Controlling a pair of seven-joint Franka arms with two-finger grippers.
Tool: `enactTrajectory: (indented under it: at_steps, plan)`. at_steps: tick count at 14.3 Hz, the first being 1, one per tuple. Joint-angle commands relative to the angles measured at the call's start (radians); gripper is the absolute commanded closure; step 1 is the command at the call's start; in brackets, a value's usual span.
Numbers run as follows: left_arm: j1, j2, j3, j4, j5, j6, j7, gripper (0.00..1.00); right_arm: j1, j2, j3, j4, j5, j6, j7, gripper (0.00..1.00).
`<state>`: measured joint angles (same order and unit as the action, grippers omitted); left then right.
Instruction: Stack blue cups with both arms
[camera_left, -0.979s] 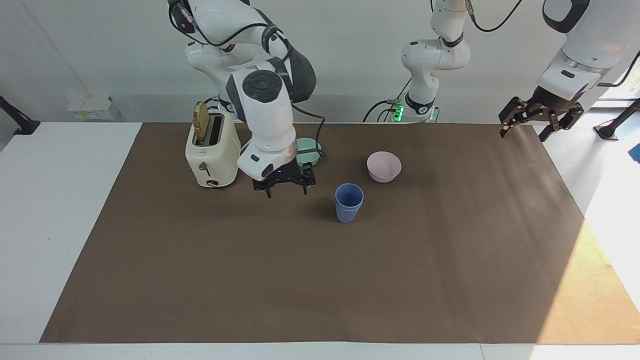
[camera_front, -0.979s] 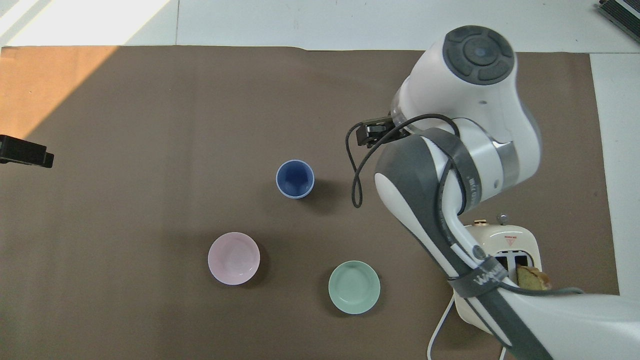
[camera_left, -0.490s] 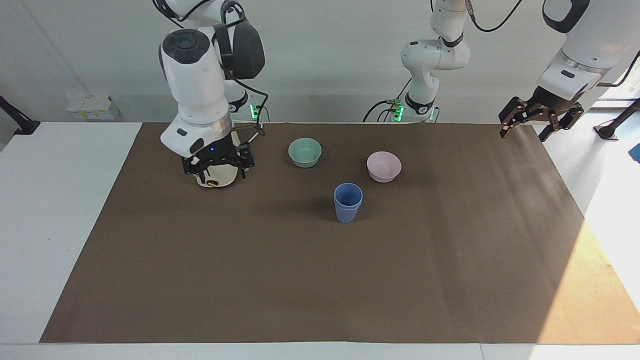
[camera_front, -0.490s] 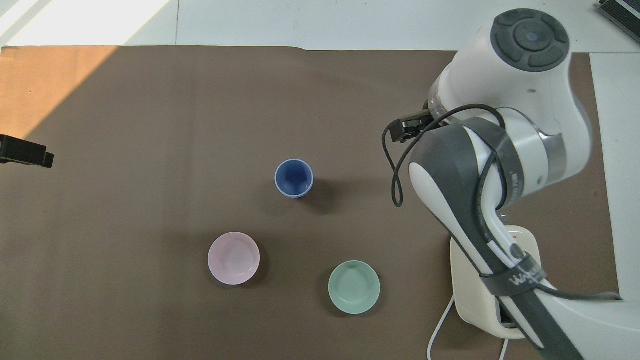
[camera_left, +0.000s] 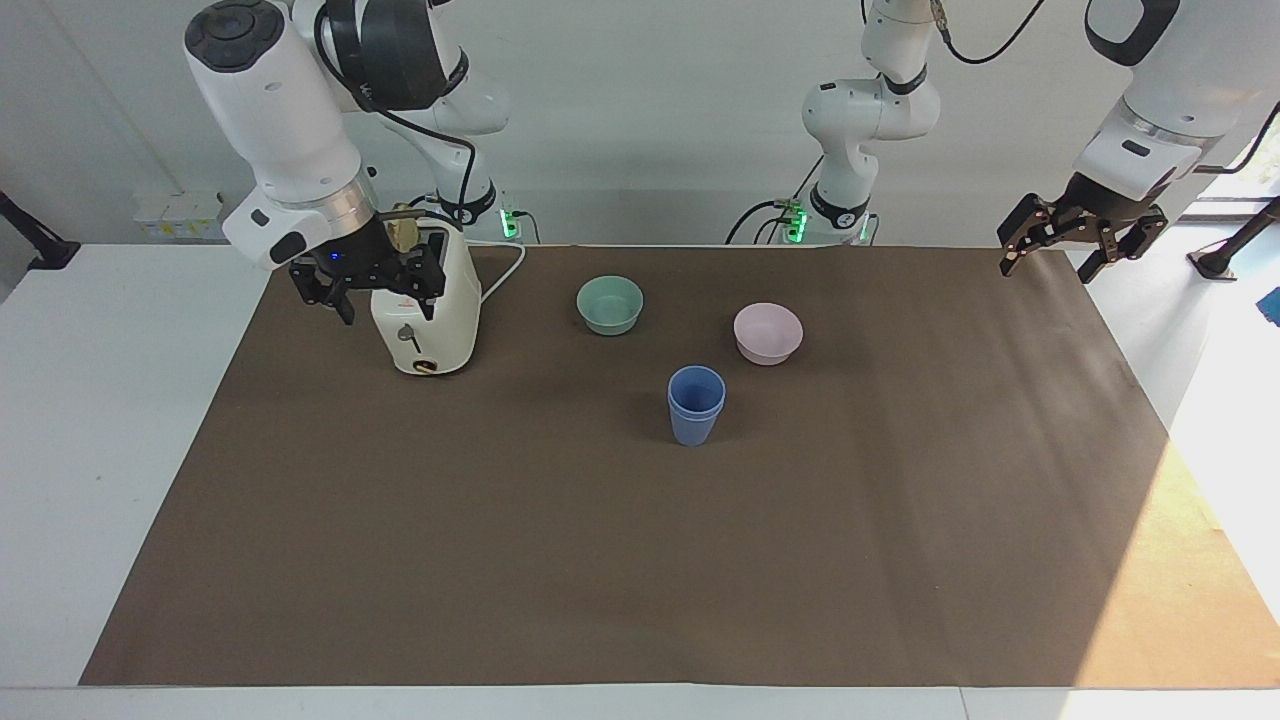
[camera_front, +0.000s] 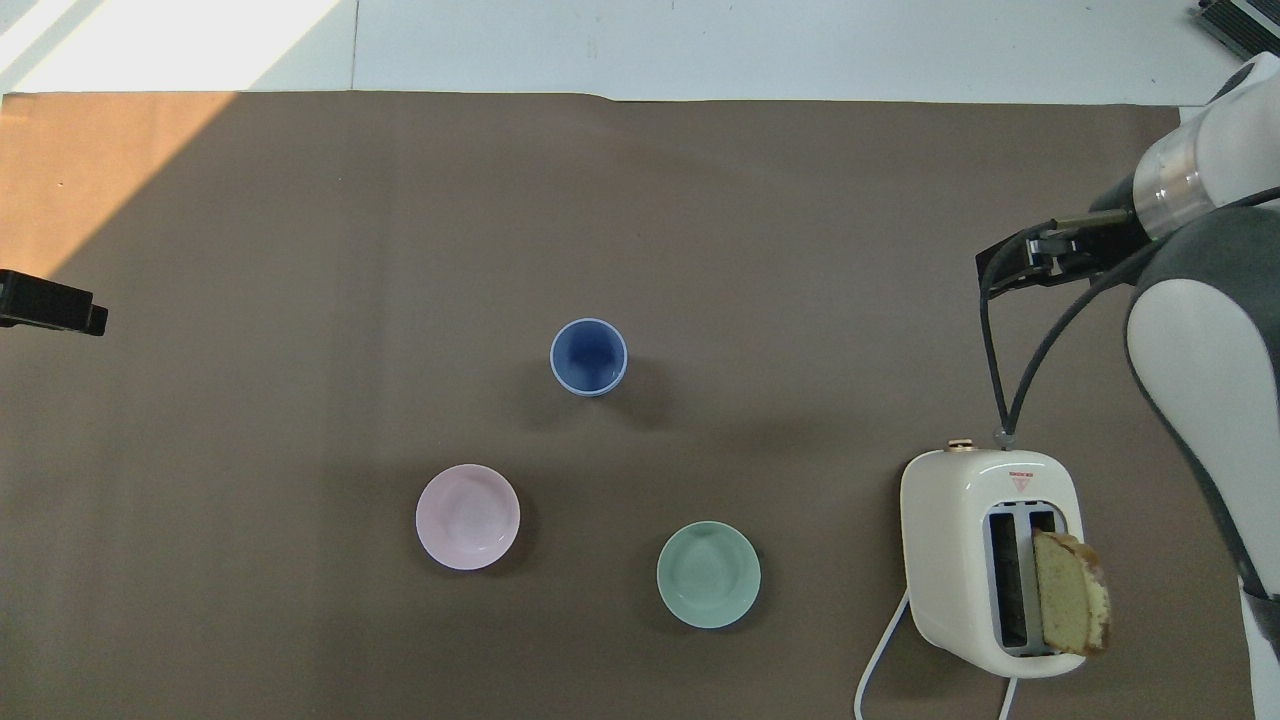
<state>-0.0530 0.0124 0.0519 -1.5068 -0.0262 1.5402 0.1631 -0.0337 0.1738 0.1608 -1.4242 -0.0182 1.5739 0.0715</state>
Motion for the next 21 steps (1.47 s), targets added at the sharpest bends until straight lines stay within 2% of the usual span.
enactTrajectory:
  at_steps: [1,5,21]
  plan:
    - [0.012,-0.008,-0.009,0.005,0.006,-0.015,0.012,0.0,-0.015,-0.082,0.009,-0.145,0.017,0.084,-0.018,0.0]
    - [0.012,-0.008,-0.009,0.005,0.006,-0.015,0.012,0.0,-0.018,-0.128,0.009,-0.226,0.017,0.098,-0.021,0.0]
    - [0.002,-0.005,-0.011,0.01,0.009,-0.009,0.015,0.0,-0.032,-0.115,0.009,-0.205,0.017,0.097,-0.016,0.0]
